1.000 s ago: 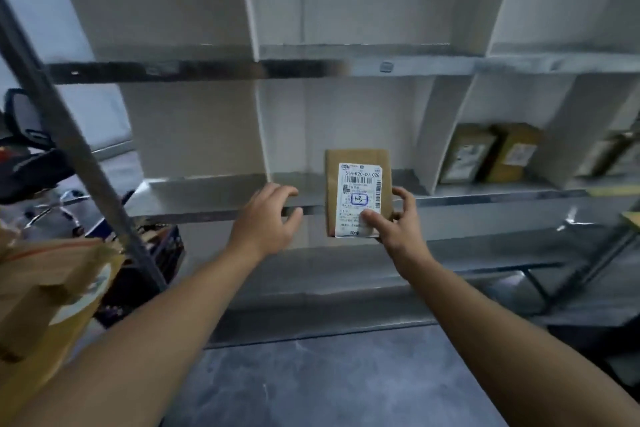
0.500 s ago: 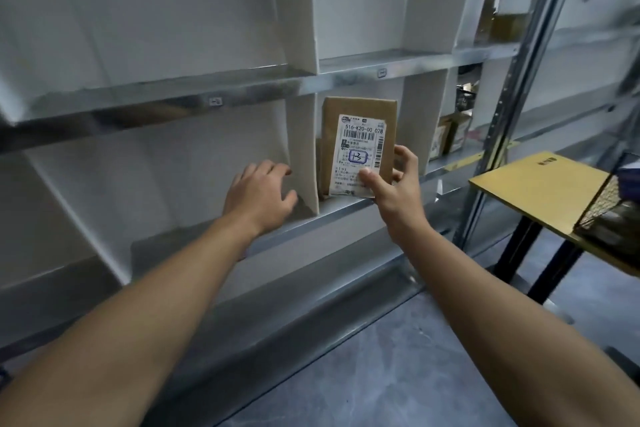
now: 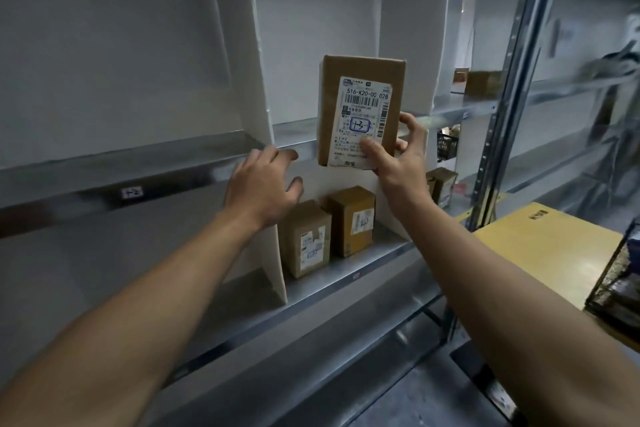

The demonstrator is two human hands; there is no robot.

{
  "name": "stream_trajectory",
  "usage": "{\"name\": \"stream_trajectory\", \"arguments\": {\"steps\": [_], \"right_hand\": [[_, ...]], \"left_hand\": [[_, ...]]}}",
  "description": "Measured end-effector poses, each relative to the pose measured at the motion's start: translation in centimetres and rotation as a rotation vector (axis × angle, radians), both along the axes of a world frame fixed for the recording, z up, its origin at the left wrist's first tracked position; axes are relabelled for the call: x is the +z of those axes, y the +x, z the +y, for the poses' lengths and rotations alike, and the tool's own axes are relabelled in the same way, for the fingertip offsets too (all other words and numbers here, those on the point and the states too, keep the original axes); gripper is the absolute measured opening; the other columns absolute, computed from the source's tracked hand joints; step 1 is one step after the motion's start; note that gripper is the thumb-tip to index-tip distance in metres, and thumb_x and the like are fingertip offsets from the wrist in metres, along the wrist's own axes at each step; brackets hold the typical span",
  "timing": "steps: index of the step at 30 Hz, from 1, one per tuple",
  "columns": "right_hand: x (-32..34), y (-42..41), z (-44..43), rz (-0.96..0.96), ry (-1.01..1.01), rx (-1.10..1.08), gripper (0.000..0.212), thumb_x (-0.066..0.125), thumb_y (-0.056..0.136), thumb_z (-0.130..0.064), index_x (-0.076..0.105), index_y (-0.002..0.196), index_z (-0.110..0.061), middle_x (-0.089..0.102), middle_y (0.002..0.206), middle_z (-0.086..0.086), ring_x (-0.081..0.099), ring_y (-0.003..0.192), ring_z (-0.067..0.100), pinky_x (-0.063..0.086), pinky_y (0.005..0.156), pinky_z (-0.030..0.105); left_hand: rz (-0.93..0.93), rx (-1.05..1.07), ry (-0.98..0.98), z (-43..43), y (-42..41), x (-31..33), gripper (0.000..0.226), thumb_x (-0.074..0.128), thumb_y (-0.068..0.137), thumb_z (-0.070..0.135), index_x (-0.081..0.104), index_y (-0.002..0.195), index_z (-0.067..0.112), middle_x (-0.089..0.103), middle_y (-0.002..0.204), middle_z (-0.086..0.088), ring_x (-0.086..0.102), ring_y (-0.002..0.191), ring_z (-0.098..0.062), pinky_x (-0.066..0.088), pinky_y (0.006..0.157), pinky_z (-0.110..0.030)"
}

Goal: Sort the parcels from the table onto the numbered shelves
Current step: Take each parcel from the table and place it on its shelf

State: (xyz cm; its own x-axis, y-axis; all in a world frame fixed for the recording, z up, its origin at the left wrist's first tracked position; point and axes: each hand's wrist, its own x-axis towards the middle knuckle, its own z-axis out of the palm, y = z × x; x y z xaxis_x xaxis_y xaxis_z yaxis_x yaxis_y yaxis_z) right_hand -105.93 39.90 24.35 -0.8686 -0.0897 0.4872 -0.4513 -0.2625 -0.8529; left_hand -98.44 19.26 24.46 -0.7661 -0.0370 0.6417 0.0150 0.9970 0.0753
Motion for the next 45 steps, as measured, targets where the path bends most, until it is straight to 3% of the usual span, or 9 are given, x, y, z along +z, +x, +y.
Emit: {"name": "stream_trajectory", "arguments": {"steps": [12,20,25,29,36,40,45], "right_hand": [[4.0,-9.8,-4.7,0.107,0.074,0.169,0.061,0.073,0.091,-0.020,0.034,0.136,-0.032,0.067,0.120,0.009,0.071,0.104,0.021,0.059,0.090,0.045],[4.8,-14.7,-5.4,0.179,0.329,0.200,0.063,0.072,0.091,-0.029,0.034,0.141,-0.031,0.063,0.100,-0.014,0.070,0.090,0.007,0.062,0.079,0.034],[5.1,-16.8,-5.5,0.223,0.421,0.215,0.065,0.072,0.091,-0.029,0.032,0.142,-0.029,0.061,0.111,-0.006,0.070,0.095,0.014,0.063,0.077,0.033],[4.6,-18.3,-6.3,0.207,0.514,0.213,0.065,0.072,0.091,-0.028,0.032,0.142,-0.027,0.064,0.108,-0.004,0.068,0.081,0.009,0.063,0.061,0.032],[5.1,-19.2,-8.5,0.165,0.580,0.212,0.072,0.079,0.081,-0.044,0.026,0.131,-0.046,0.070,0.113,0.000,0.070,0.098,0.028,0.059,0.081,0.057],[4.9,-18.9,-9.0,0.225,0.707,0.105,0.072,0.072,0.083,-0.056,0.025,0.135,-0.040,0.070,0.119,0.000,0.067,0.105,0.030,0.052,0.093,0.056],[4.3,-18.5,-9.7,0.293,0.779,-0.008,0.073,0.065,0.083,-0.066,0.025,0.136,-0.036,0.067,0.119,0.003,0.066,0.104,0.034,0.051,0.093,0.057]], "left_hand": [[0.150,0.130,-0.053,-1.2,-2.0,1.9,0.042,0.054,0.086,0.037,0.059,0.123,0.016,0.061,0.111,-0.004,0.053,0.100,-0.023,0.039,0.084,-0.035],[0.191,0.272,0.023,0.7,-4.0,1.8,0.042,0.052,0.084,0.038,0.060,0.120,0.019,0.062,0.110,-0.001,0.053,0.099,-0.023,0.043,0.087,-0.038],[0.231,0.321,0.051,2.4,-5.0,1.8,0.043,0.050,0.085,0.038,0.059,0.123,0.018,0.061,0.110,-0.001,0.052,0.102,-0.018,0.040,0.088,-0.035],[0.240,0.368,0.088,3.2,-5.5,1.7,0.044,0.050,0.085,0.038,0.060,0.123,0.018,0.060,0.111,0.000,0.052,0.104,-0.018,0.042,0.090,-0.038],[0.207,0.463,0.081,3.5,-5.8,1.4,0.045,0.051,0.084,0.038,0.060,0.123,0.018,0.059,0.111,-0.001,0.053,0.104,-0.022,0.043,0.090,-0.038],[0.214,0.487,0.068,3.4,-6.0,1.4,0.044,0.051,0.083,0.038,0.059,0.122,0.018,0.058,0.112,-0.001,0.052,0.104,-0.022,0.045,0.091,-0.041],[0.252,0.499,0.038,3.1,-6.1,1.0,0.044,0.051,0.082,0.035,0.060,0.121,0.017,0.055,0.116,-0.002,0.050,0.105,-0.024,0.045,0.092,-0.040]]}}
